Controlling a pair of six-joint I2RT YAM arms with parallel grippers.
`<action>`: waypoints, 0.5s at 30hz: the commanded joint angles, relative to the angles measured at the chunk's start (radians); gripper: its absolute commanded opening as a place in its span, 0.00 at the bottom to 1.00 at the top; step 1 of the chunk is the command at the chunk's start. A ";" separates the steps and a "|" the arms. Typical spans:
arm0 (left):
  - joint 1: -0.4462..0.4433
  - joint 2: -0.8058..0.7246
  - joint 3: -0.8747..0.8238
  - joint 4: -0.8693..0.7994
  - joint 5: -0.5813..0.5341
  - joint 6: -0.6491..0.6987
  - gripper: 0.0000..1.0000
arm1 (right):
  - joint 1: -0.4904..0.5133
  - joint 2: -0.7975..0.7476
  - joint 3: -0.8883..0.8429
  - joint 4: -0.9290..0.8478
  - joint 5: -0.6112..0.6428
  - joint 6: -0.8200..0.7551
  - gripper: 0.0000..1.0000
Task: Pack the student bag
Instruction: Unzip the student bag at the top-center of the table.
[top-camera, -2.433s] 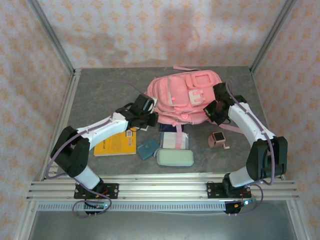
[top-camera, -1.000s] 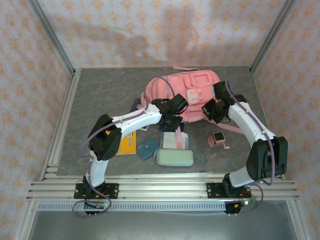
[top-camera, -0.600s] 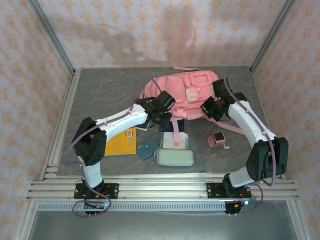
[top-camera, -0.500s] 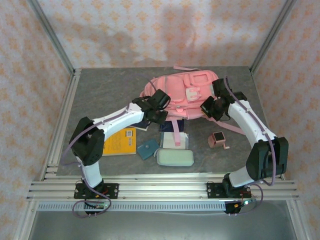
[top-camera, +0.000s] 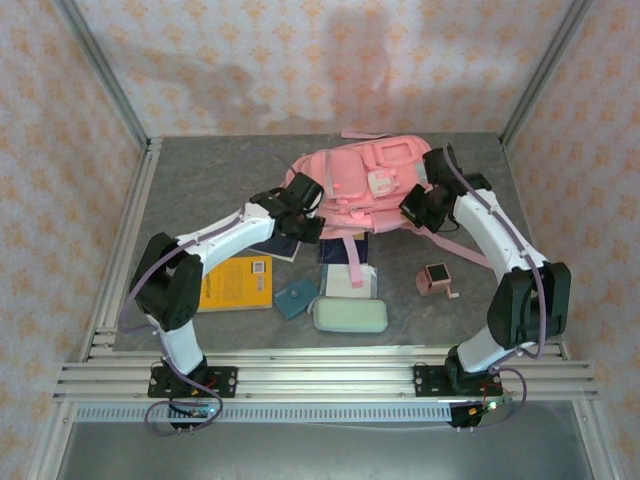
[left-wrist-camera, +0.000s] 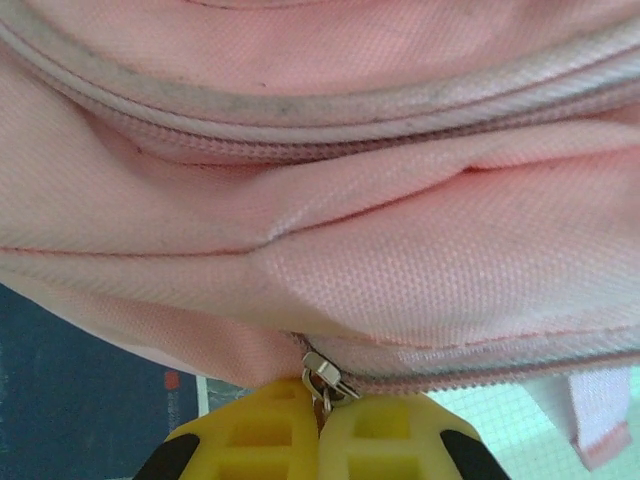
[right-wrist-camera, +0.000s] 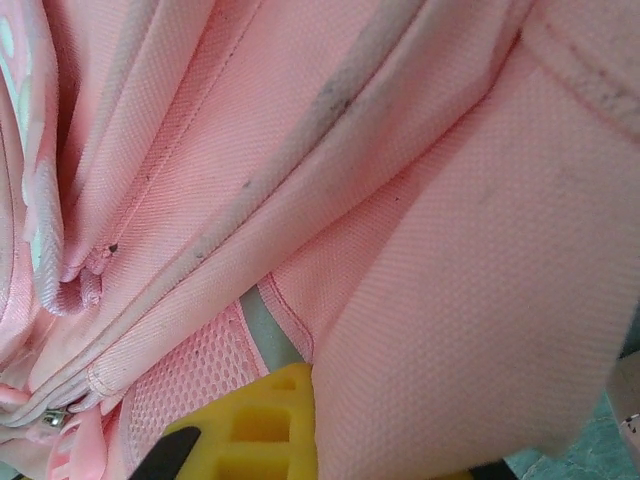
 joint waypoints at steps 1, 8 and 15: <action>0.035 -0.065 -0.005 -0.074 0.011 -0.053 0.00 | -0.049 0.043 0.106 -0.078 0.099 -0.061 0.49; -0.099 -0.067 0.162 -0.100 0.052 -0.110 0.00 | -0.042 -0.017 0.216 -0.221 0.085 0.102 0.59; -0.160 -0.110 0.137 -0.097 0.049 -0.183 0.00 | 0.035 -0.163 0.079 -0.128 -0.107 0.373 0.43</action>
